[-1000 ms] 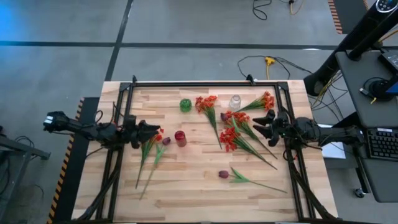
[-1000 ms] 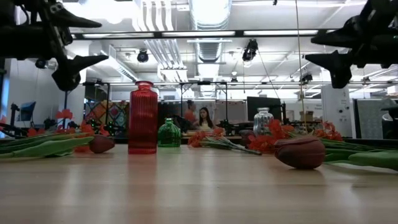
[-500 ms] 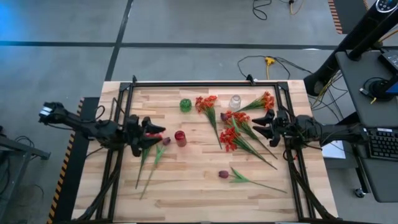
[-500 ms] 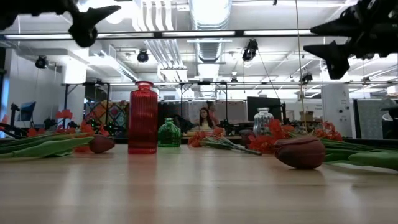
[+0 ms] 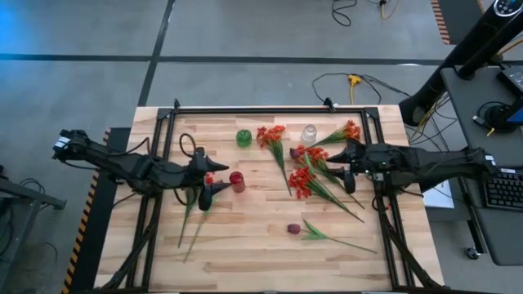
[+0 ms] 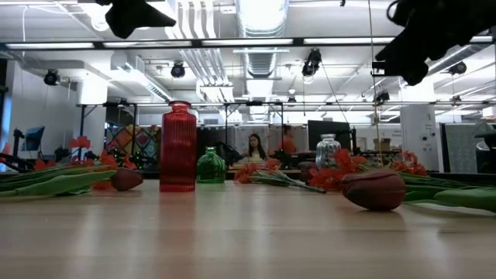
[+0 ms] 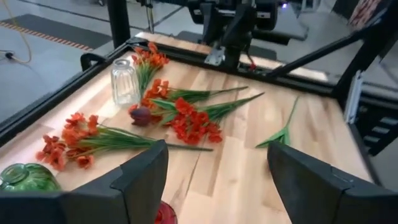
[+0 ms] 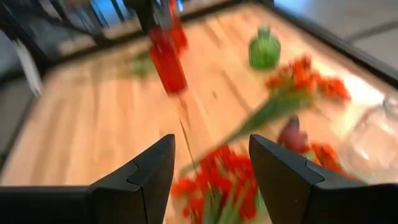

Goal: Sort flowers into vase by color
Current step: Put the right red flowers into the red vase

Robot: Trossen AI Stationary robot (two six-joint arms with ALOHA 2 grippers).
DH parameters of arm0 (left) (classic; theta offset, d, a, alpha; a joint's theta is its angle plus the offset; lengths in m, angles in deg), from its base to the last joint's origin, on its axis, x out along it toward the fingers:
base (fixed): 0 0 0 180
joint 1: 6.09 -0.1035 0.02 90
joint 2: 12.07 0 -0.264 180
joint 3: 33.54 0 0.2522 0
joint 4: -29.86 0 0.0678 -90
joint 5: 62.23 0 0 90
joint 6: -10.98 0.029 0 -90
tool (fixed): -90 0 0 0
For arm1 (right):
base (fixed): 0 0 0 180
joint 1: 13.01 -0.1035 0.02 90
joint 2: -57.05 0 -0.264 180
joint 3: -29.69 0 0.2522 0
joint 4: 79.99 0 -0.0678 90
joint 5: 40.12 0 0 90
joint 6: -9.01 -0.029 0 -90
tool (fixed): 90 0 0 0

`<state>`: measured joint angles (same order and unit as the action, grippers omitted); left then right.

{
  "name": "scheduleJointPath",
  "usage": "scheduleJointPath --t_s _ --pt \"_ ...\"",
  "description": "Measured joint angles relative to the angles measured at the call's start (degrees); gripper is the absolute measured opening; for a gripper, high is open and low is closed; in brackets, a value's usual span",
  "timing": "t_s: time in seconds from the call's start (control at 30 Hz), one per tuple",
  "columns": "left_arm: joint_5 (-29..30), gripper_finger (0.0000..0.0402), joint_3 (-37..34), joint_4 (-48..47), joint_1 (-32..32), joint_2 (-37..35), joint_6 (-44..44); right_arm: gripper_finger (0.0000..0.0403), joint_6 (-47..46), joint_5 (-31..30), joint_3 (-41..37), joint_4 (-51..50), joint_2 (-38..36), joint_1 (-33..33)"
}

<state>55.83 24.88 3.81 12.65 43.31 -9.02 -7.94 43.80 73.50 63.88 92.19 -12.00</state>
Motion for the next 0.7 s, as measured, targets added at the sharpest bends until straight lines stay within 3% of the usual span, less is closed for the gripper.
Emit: scheduleJointPath --t_s 0.27,0.53,0.7 --pt "2.8 0.0251 -1.9 -0.3 0.1 2.1 -1.0 0.0199 -4.2 0.2 10.2 -16.4 13.0 0.0" --pt "5.5 0.0251 -2.0 -0.2 0.1 0.4 -2.8 0.0199 -2.0 10.7 12.6 -19.7 24.1 0.0" --pt "5.6 0.0251 -1.6 -0.2 0.1 -0.5 -2.8 0.0199 -1.4 11.1 12.6 -20.3 28.8 0.0"
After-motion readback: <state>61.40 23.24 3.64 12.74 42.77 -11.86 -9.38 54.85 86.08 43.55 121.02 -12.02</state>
